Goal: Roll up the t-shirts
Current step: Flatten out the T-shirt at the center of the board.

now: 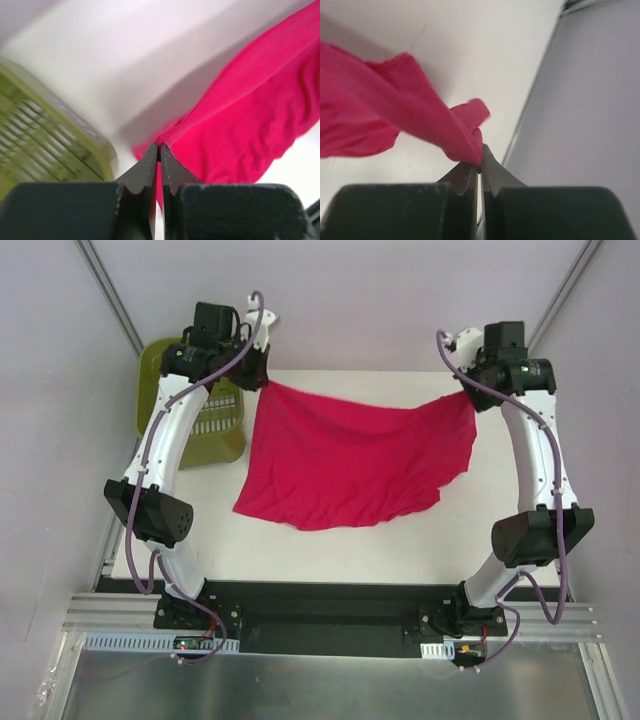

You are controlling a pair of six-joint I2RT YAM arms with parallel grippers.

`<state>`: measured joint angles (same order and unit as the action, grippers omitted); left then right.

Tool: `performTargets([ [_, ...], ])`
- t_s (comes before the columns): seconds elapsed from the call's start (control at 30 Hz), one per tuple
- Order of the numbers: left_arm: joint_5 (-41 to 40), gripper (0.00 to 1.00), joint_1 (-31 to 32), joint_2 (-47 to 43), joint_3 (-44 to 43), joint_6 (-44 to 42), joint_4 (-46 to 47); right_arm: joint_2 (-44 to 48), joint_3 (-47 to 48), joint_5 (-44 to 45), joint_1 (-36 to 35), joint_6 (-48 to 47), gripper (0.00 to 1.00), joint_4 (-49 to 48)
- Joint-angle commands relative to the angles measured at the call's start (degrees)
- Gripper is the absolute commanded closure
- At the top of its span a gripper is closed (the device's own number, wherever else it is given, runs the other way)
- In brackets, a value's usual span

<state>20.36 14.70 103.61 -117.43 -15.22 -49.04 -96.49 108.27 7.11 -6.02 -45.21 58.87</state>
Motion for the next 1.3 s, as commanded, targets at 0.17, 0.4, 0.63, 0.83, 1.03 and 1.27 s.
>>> performTargets([
  [0.17,-7.7,1.0,-0.37,-5.43,-18.18,3.01,4.29,8.58,17.41,10.37,2.67,-2.71,0.99,-3.85],
  [0.4,-9.37,1.0,-0.37,-11.67,-19.68,2.39,6.41,17.55,21.45,13.45,3.21,-3.04,0.99,-8.59],
  [0.63,-10.34,1.0,-0.37,-17.65,-19.77,0.02,6.85,21.42,26.82,19.25,3.21,-9.54,0.99,-10.18],
  [0.83,-9.47,1.0,-0.37,-22.48,-19.95,-0.16,7.2,27.04,26.99,21.36,2.95,-13.23,0.99,-14.3],
  [1.03,-4.11,1.0,-0.37,-26.7,-21.44,-0.68,7.2,35.12,21.74,16.97,2.86,-17.54,0.99,-17.82],
  [1.27,0.38,1.0,-0.37,-26.19,-21.18,-0.25,7.2,36.11,16.91,10.39,2.86,-18.43,0.99,-16.16],
])
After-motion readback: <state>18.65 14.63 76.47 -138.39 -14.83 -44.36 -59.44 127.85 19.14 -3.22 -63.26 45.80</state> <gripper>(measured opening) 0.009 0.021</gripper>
